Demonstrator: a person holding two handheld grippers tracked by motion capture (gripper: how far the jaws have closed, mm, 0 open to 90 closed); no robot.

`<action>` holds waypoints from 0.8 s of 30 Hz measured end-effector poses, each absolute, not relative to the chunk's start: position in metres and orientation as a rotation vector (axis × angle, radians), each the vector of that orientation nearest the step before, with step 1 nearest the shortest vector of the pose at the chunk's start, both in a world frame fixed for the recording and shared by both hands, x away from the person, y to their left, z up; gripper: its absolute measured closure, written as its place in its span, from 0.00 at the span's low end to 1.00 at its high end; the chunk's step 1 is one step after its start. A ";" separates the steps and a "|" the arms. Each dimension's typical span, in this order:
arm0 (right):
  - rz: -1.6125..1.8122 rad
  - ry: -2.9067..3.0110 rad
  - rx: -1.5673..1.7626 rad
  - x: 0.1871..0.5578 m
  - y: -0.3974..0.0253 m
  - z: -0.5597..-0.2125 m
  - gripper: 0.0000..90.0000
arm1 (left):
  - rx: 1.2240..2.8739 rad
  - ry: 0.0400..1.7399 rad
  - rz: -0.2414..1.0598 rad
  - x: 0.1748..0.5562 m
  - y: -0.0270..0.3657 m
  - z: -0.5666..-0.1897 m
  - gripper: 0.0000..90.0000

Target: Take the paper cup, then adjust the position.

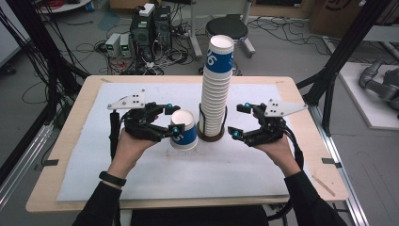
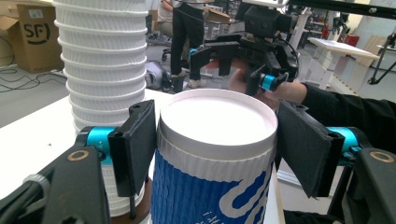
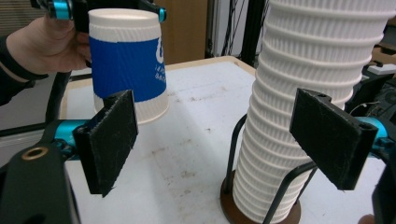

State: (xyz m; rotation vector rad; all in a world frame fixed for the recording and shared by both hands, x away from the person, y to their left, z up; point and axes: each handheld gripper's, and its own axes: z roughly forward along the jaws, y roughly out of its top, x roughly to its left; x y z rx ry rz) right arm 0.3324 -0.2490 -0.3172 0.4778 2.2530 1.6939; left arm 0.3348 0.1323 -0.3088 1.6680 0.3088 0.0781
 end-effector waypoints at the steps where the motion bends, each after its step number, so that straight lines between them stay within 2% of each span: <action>1: 1.696 2.247 0.480 0.332 -0.250 -0.319 0.17 | 1.668 0.309 0.078 0.335 0.132 -0.309 0.34; 16: 1.738 2.272 0.471 0.329 -0.258 -0.327 0.17 | 1.663 0.313 0.068 0.336 0.132 -0.311 0.34; 24: 1.765 2.341 0.420 0.328 -0.247 -0.332 0.17 | 1.667 0.276 0.039 0.333 0.119 -0.309 0.34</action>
